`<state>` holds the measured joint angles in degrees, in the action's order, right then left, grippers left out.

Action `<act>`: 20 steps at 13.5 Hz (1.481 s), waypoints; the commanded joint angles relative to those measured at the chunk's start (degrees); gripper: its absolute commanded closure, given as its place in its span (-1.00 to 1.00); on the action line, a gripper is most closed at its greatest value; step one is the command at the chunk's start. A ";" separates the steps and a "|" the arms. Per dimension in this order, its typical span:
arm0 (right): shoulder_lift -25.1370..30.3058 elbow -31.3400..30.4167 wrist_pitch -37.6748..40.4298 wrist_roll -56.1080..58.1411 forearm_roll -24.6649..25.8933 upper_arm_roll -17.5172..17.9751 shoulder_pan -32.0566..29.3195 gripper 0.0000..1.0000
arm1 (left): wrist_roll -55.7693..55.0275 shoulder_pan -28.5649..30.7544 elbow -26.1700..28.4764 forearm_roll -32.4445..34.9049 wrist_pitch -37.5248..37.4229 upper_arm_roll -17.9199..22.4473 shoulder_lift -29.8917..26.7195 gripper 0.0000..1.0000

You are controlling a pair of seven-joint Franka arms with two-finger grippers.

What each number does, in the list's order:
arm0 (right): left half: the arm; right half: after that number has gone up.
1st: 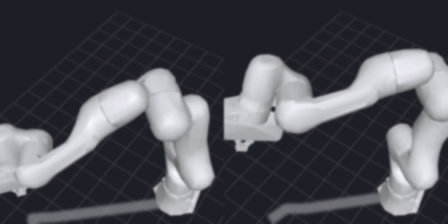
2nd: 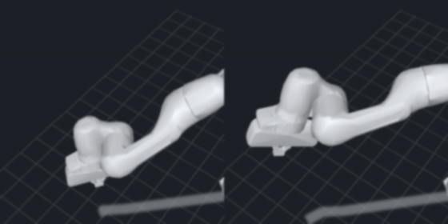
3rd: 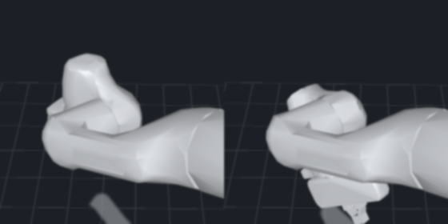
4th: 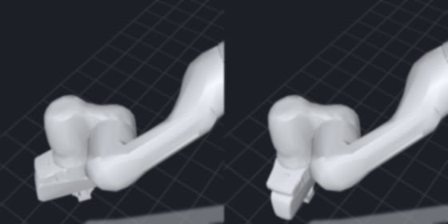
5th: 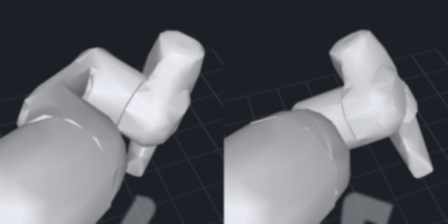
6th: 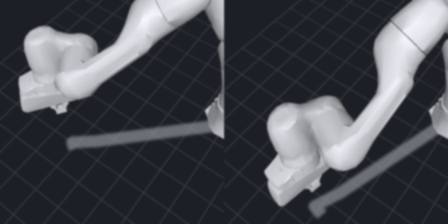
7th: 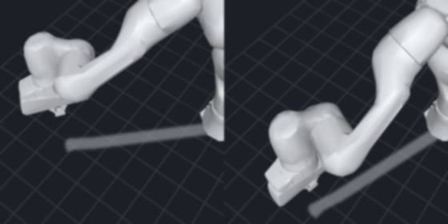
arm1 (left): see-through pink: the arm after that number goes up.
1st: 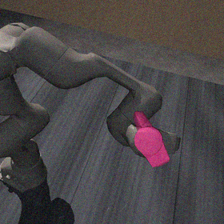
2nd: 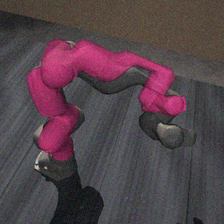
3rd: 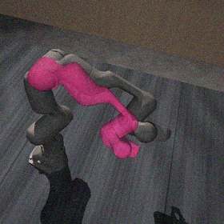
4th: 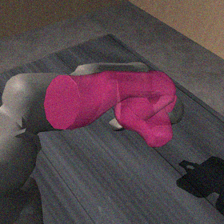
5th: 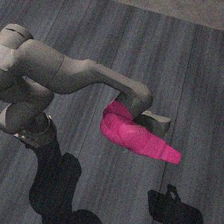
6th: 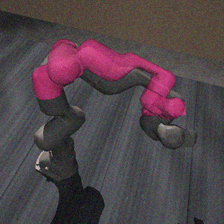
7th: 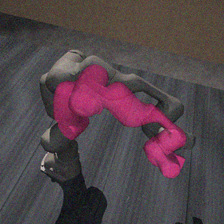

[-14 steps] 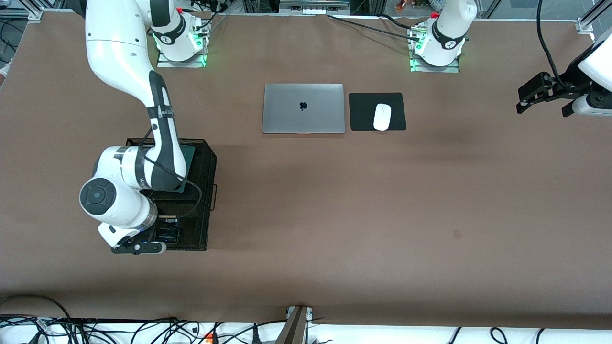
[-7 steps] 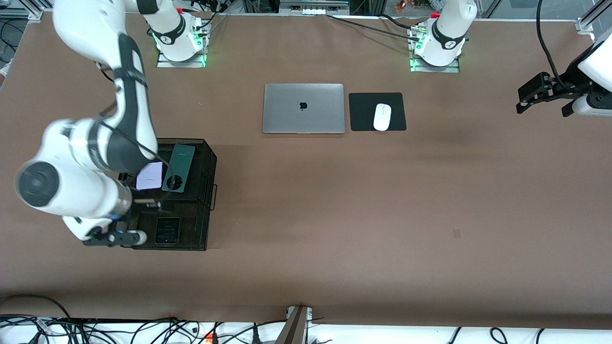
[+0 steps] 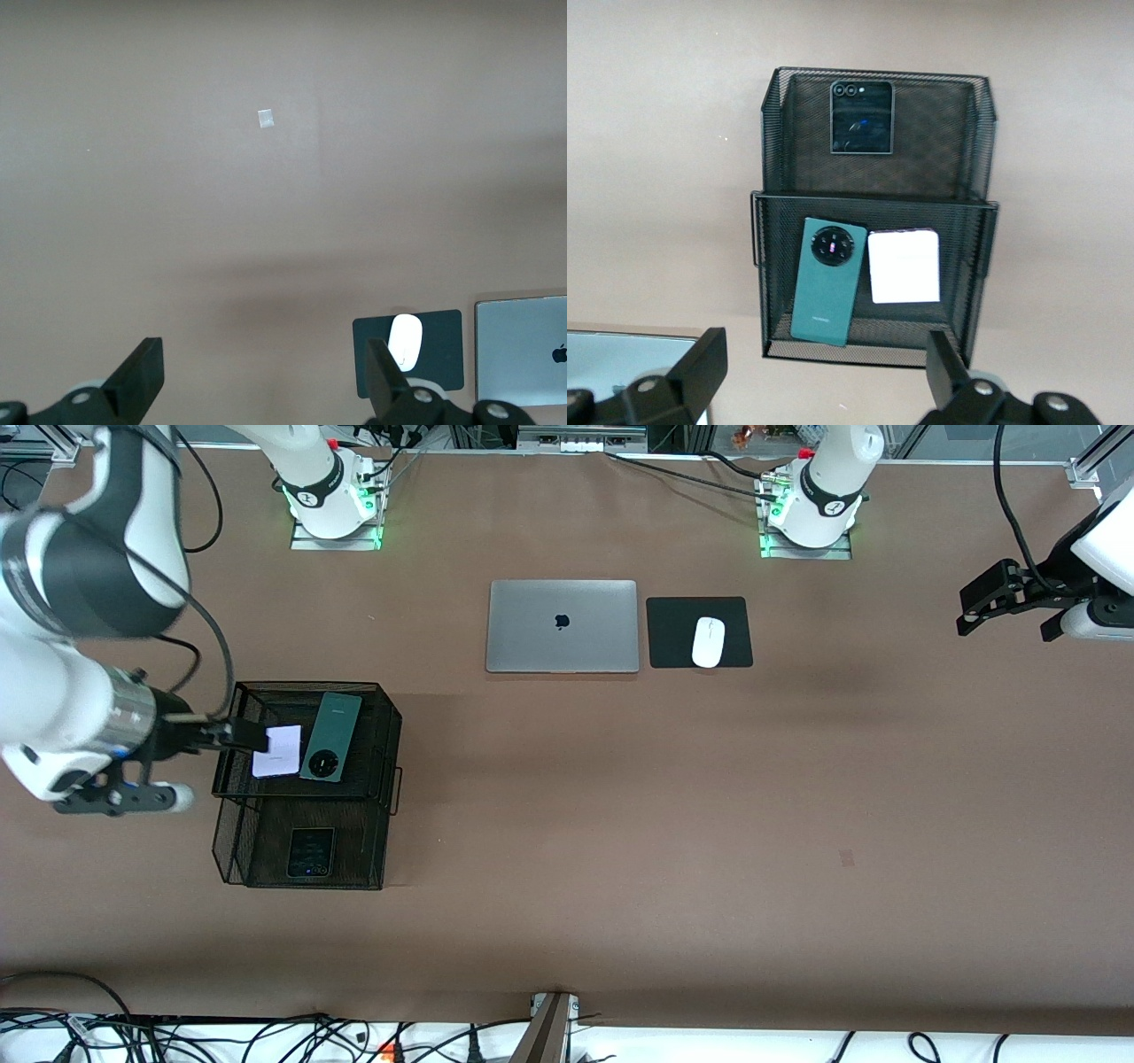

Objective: Place phones with both arms

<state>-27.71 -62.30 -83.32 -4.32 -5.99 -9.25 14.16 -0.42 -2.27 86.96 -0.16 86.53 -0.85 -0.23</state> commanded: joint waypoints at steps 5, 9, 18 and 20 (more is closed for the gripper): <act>13.82 -24.26 -13.96 -4.90 8.19 18.48 -13.29 -0.99 | -0.54 -0.19 -0.65 -0.11 -0.93 -0.03 0.06 -1.00; 13.12 -24.10 -14.32 -4.99 7.75 18.22 -13.28 -1.00 | -0.54 -0.19 -0.65 -0.11 -1.01 -0.03 0.06 -1.00; 12.33 -24.10 -14.50 -5.61 6.88 18.31 -13.28 -0.99 | -0.54 -0.19 -0.65 -0.20 -1.01 -0.03 0.06 -1.00; 12.50 -23.84 -14.41 -5.61 6.00 18.22 -13.28 -0.99 | -0.54 -0.19 -0.65 -0.20 -1.01 -0.03 -0.03 -1.00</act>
<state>-16.56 -84.71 -96.90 -9.15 0.89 8.06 1.87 -0.58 -2.27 86.96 -0.16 86.44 -0.85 -0.23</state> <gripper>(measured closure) 0.004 0.000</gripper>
